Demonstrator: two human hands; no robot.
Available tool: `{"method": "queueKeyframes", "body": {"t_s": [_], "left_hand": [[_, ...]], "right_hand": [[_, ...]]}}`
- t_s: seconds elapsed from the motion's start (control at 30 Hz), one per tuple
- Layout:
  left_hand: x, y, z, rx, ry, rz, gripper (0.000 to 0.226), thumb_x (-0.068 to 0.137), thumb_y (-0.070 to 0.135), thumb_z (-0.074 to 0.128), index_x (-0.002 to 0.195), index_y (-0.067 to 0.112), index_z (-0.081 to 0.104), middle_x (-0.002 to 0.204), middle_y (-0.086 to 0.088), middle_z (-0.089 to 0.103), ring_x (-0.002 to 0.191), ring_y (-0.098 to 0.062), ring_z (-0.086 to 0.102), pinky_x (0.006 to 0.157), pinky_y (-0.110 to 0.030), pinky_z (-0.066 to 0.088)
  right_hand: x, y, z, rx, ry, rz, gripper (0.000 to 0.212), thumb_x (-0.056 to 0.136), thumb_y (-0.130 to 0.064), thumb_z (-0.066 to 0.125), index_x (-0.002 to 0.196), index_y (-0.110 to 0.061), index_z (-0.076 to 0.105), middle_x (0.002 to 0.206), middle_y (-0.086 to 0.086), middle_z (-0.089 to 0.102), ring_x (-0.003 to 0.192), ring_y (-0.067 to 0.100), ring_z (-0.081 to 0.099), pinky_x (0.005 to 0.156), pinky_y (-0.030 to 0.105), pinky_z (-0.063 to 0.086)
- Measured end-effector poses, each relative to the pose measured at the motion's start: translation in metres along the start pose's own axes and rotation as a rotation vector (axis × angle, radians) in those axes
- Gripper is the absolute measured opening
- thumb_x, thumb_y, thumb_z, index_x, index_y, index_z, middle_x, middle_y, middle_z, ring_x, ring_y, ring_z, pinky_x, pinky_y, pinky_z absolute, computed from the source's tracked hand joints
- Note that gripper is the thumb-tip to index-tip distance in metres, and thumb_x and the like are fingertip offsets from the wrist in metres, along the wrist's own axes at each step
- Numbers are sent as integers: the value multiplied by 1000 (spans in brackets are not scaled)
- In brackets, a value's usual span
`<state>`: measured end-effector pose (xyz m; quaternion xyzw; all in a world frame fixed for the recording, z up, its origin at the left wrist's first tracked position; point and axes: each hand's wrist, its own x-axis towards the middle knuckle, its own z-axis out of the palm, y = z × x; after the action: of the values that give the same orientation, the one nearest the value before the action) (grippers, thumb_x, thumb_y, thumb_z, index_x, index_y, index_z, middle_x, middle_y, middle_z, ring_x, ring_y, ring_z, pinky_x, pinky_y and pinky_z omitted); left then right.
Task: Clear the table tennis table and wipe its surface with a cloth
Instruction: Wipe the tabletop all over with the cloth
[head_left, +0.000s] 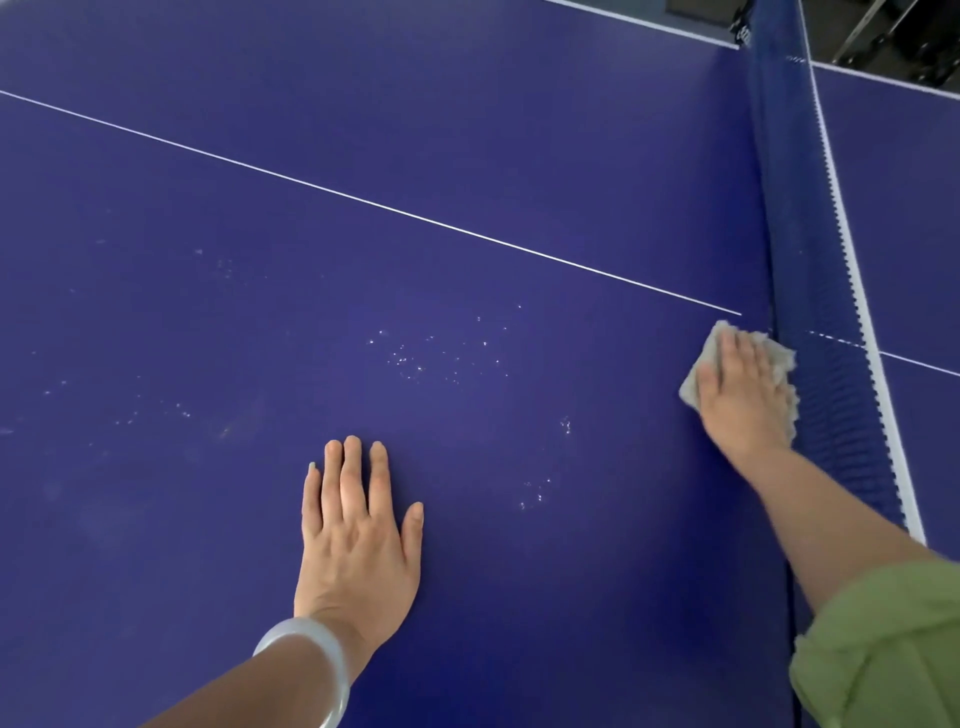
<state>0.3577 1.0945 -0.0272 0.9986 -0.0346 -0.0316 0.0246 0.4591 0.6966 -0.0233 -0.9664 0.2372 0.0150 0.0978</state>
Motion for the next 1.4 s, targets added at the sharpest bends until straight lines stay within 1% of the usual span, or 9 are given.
{"method": "queueKeyframes", "body": {"t_s": [0.23, 0.4, 0.53, 0.73, 0.83, 0.97, 1.13, 1.2, 1.4], "left_hand": [[0, 1, -1, 7, 2, -3, 70, 97, 45, 19, 148, 0, 36, 153, -23, 34, 146, -37, 25, 118, -51, 18], [1, 2, -5, 14, -15, -17, 72, 97, 47, 15, 149, 2, 35, 154, -22, 33, 147, -36, 23, 119, -52, 21], [2, 1, -5, 16, -32, -14, 72, 97, 48, 13, 151, 3, 31, 156, -21, 30, 148, -35, 20, 120, -52, 19], [1, 0, -5, -17, -34, -13, 71, 96, 45, 17, 148, 1, 35, 153, -23, 34, 146, -37, 25, 118, -54, 23], [2, 0, -5, -22, -33, -7, 70, 96, 45, 18, 148, 0, 35, 153, -24, 34, 145, -38, 26, 118, -55, 24], [2, -2, -4, -4, -32, 7, 72, 97, 46, 13, 149, 0, 33, 154, -24, 32, 146, -39, 23, 120, -53, 19], [2, -3, 0, -16, -21, 17, 72, 97, 46, 14, 149, 0, 32, 154, -24, 32, 147, -39, 23, 120, -54, 19], [2, -4, 1, -25, -9, 23, 71, 97, 45, 16, 149, -1, 33, 153, -25, 33, 146, -40, 23, 119, -54, 20], [1, -3, 0, -26, -6, 26, 72, 97, 45, 14, 150, -1, 30, 154, -26, 30, 146, -40, 22, 120, -54, 17]], "right_hand": [[44, -122, 19, 52, -60, -9, 58, 104, -40, 16, 159, -21, 4, 166, 3, 4, 152, 22, -8, 121, 53, -3], [10, -233, 39, 47, -178, -378, 54, 104, -44, 19, 156, -31, 14, 165, -3, 6, 152, 21, -7, 120, 53, -6], [-7, -210, 39, -69, -182, -649, 52, 104, -43, 20, 155, -37, 10, 164, -11, 5, 151, 14, -7, 119, 51, -2], [-23, -59, 15, -8, -60, -15, 56, 103, -47, 12, 157, -36, 0, 166, -8, 2, 152, 14, -7, 120, 56, 8], [-56, -49, 17, 32, -5, 255, 60, 102, -49, 10, 158, -28, 1, 166, 2, 4, 152, 21, -5, 118, 61, 7], [-88, -124, 32, -54, -41, 1, 58, 104, -45, 19, 158, -26, 10, 166, 2, 10, 152, 25, 5, 119, 54, 14], [-115, -141, 40, -49, -193, -484, 56, 100, -48, 3, 155, -41, -7, 162, -20, -16, 148, 4, -22, 122, 47, -6], [-122, -102, 34, -45, -177, -423, 54, 101, -48, 4, 154, -43, -8, 161, -22, -16, 146, 0, -22, 121, 45, -7], [-196, -17, 31, -15, 43, 224, 58, 100, -51, 4, 154, -36, -9, 166, -2, 3, 153, 17, 0, 119, 58, 14]]}}
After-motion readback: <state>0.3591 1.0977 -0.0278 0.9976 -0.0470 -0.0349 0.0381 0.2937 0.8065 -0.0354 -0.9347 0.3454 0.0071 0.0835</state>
